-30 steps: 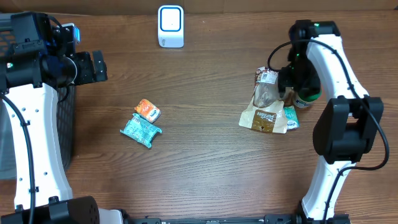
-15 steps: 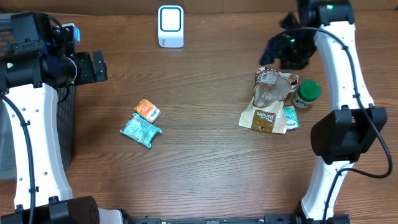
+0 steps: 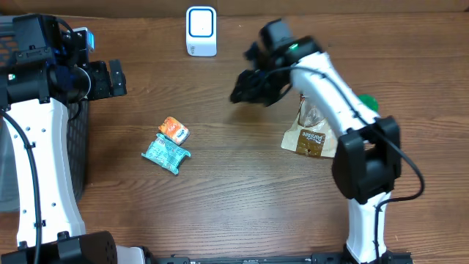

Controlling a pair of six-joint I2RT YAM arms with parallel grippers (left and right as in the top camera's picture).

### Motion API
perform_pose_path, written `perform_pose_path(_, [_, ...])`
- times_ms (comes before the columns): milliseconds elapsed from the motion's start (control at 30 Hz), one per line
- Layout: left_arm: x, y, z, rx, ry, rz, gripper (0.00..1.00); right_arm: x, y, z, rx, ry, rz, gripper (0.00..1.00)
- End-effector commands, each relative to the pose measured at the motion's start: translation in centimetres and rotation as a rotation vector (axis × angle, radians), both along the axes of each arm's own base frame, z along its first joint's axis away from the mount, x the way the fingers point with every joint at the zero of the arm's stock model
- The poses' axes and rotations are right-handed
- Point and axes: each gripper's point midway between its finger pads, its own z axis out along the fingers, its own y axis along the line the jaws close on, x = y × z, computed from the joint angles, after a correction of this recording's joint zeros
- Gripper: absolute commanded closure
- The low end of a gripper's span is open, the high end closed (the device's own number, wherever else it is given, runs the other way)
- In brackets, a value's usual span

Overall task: Scan the item barcode
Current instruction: 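Move the right gripper to the mint-green pack and grasp it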

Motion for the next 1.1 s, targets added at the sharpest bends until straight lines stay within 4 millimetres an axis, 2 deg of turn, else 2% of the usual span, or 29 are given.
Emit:
perform_pose_path(0, [0.2, 0.1, 1.0, 0.018, -0.028, -0.013, 0.00, -1.7, 3.3, -0.6, 0.035, 0.025, -0.005, 0.52])
perform_pose_path(167, [0.2, 0.1, 1.0, 0.019, -0.025, -0.012, 0.00, -3.9, 8.4, -1.5, 0.083, -0.028, 0.072, 0.53])
perform_pose_path(333, [0.2, 0.1, 0.9, 0.017, -0.023, -0.013, 0.01, -6.3, 11.8, -2.0, 0.110, -0.063, 0.153, 0.53])
perform_pose_path(567, [0.2, 0.1, 0.9, 0.017, -0.023, -0.013, 0.00, -8.3, 13.3, -3.1, 0.105, -0.062, 0.193, 0.51])
perform_pose_path(633, [0.2, 0.1, 0.9, 0.017, -0.023, -0.013, 0.01, -8.9, 13.5, -3.6, 0.100, -0.055, 0.203, 0.46])
perform_pose_path(767, [0.2, 0.1, 0.9, 0.017, -0.023, -0.013, 0.00, -9.9, 13.9, -4.8, 0.097, -0.048, 0.223, 0.41])
perform_pose_path(900, [0.2, 0.1, 0.9, 0.017, -0.023, -0.013, 0.00, -10.6, 14.8, -5.6, 0.099, -0.049, 0.245, 0.40])
perform_pose_path(1067, [0.2, 0.1, 0.9, 0.017, -0.023, -0.013, 0.00, -11.8, 15.8, -7.6, 0.091, -0.010, 0.254, 0.41])
